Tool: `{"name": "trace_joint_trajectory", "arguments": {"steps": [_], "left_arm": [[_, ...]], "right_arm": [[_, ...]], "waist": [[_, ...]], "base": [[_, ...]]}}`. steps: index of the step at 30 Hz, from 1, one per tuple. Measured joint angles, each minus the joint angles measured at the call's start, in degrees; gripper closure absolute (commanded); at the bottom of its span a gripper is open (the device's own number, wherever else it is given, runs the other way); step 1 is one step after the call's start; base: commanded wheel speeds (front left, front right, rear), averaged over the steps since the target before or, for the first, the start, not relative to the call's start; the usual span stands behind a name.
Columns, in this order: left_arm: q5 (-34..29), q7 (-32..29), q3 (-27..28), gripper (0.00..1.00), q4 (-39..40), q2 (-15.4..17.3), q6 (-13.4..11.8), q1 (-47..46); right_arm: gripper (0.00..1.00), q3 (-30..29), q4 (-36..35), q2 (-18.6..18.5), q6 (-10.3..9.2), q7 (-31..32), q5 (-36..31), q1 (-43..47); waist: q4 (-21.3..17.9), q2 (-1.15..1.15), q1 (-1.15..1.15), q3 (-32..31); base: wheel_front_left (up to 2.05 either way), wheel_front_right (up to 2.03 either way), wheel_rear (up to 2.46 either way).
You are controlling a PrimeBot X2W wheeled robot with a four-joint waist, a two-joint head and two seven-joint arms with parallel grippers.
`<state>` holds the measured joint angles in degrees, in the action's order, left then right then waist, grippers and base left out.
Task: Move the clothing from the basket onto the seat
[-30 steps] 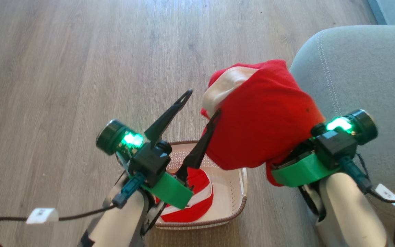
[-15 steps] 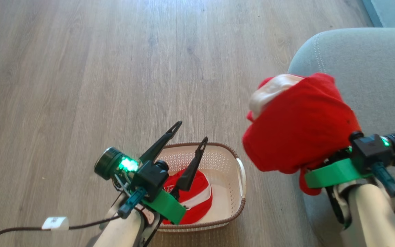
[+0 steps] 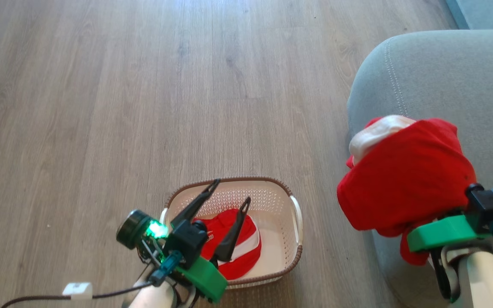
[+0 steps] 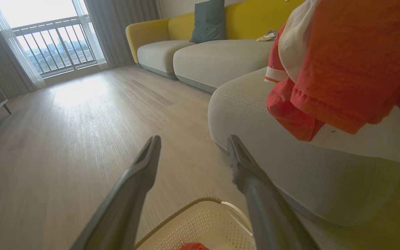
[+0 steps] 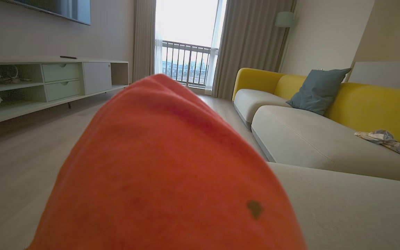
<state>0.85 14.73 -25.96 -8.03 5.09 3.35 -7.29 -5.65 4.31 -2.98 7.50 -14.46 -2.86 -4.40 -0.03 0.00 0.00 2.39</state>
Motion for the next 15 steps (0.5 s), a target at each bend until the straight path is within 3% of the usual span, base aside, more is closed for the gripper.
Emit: {"name": "trace_joint_trajectory", "arguments": {"steps": [15], "left_arm": [[0.32,-0.01,0.18,0.0,-2.29,-0.74,-0.54,1.36]], "right_arm": [[1.0,-0.56,3.65,0.3,0.0,0.0,0.6,0.97]], "waist": [[-0.09,0.0,0.0,0.13]], "base": [[0.0,0.0,0.0]]}}
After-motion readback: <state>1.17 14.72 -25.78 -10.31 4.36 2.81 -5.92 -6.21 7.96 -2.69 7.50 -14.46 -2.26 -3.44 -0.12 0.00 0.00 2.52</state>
